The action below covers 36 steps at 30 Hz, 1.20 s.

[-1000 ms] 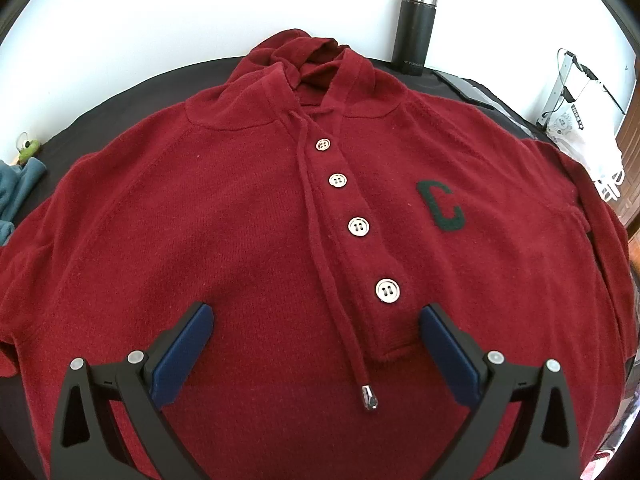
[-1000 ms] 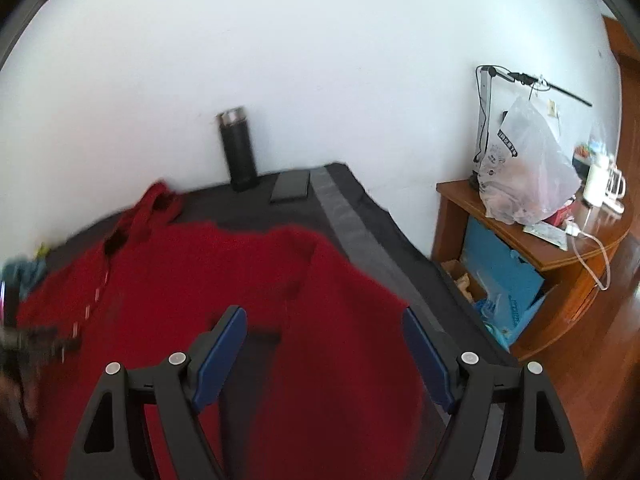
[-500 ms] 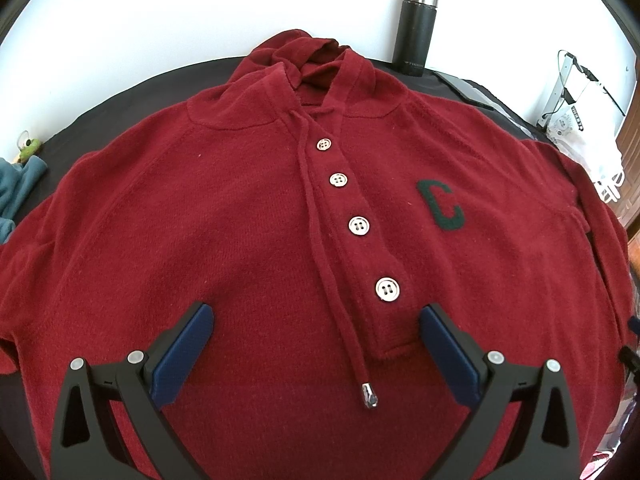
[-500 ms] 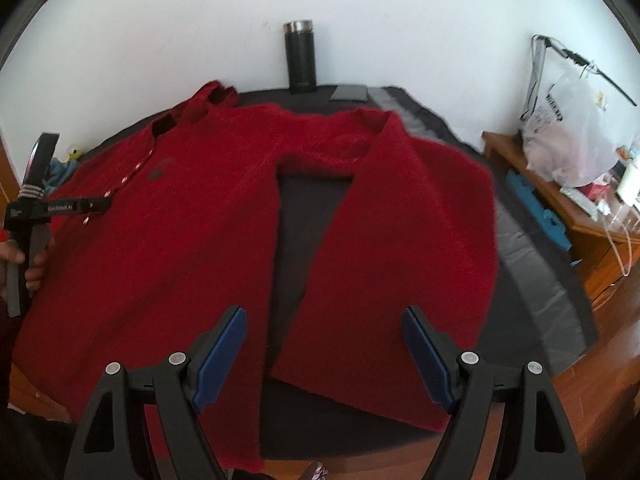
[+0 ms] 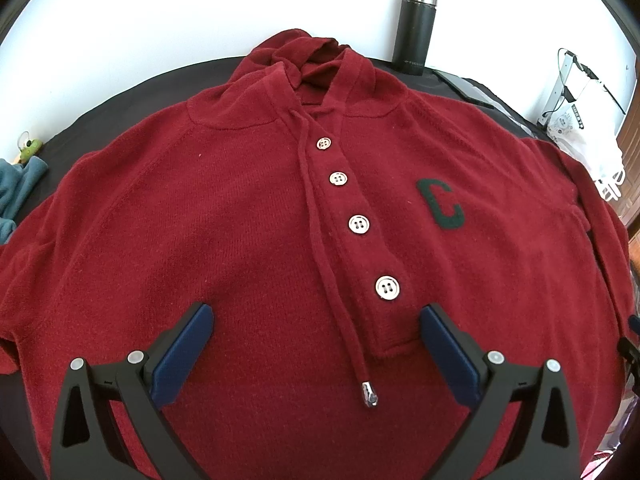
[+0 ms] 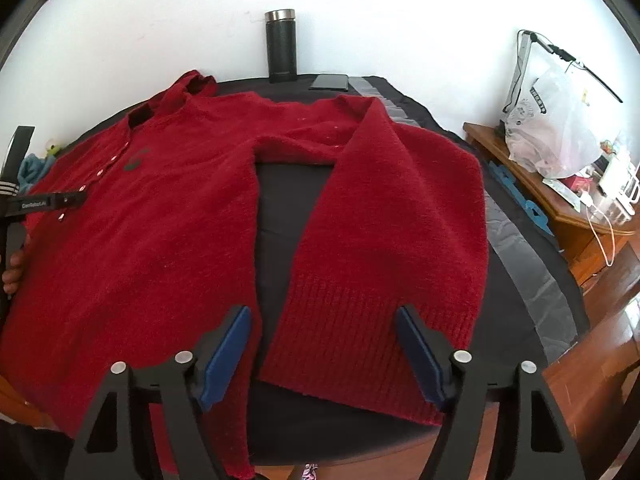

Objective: Fold clothes

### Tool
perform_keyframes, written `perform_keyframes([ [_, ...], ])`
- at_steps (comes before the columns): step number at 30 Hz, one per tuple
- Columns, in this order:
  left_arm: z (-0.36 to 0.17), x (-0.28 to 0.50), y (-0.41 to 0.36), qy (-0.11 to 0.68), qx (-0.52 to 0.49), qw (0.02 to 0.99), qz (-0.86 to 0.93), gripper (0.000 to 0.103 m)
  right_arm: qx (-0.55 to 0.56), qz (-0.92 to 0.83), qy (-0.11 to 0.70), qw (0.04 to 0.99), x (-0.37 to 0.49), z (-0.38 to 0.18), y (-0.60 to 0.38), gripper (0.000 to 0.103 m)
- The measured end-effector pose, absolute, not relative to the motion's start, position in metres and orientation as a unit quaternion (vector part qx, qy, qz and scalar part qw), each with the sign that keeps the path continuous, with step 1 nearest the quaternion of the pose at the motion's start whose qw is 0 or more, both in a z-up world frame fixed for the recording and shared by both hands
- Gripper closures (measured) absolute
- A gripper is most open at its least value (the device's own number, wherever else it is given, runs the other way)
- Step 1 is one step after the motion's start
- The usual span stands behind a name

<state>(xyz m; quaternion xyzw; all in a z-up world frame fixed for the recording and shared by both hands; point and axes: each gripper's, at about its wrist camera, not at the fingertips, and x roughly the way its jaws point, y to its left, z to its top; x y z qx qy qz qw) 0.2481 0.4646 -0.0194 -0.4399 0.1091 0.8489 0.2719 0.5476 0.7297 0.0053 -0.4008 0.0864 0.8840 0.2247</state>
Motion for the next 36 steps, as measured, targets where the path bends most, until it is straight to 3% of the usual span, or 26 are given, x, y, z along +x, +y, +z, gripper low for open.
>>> perform_keyframes([
  [1,-0.019,0.248,0.465,0.109,-0.440,0.272,0.849,0.000,-0.400,0.882,0.086,0.233,0.549,0.006,0.731,0.033],
  [3,-0.019,0.248,0.465,0.109,-0.440,0.272,0.849,0.000,-0.399,0.877,0.084,0.253,0.552,0.006,0.735,0.059],
  [12,-0.020,0.248,0.465,0.111,-0.440,0.272,0.849,0.000,-0.386,0.863,0.121,0.302,0.558,0.010,0.759,0.084],
  [17,-0.020,0.248,0.465,0.111,-0.440,0.272,0.849,0.000,-0.340,0.875,0.212,0.272,0.563,0.038,0.783,0.087],
  [26,-0.020,0.249,0.465,0.111,-0.440,0.272,0.849,0.000,-0.251,0.908,0.301,0.147,0.545,0.099,0.772,0.087],
  [32,-0.019,0.249,0.464,0.108,-0.441,0.272,0.849,0.000,-0.239,0.908,0.343,0.029,0.499,0.110,0.737,0.087],
  [36,-0.018,0.249,0.459,0.094,-0.442,0.278,0.848,0.000,-0.260,0.907,0.330,-0.002,0.460,0.105,0.711,0.087],
])
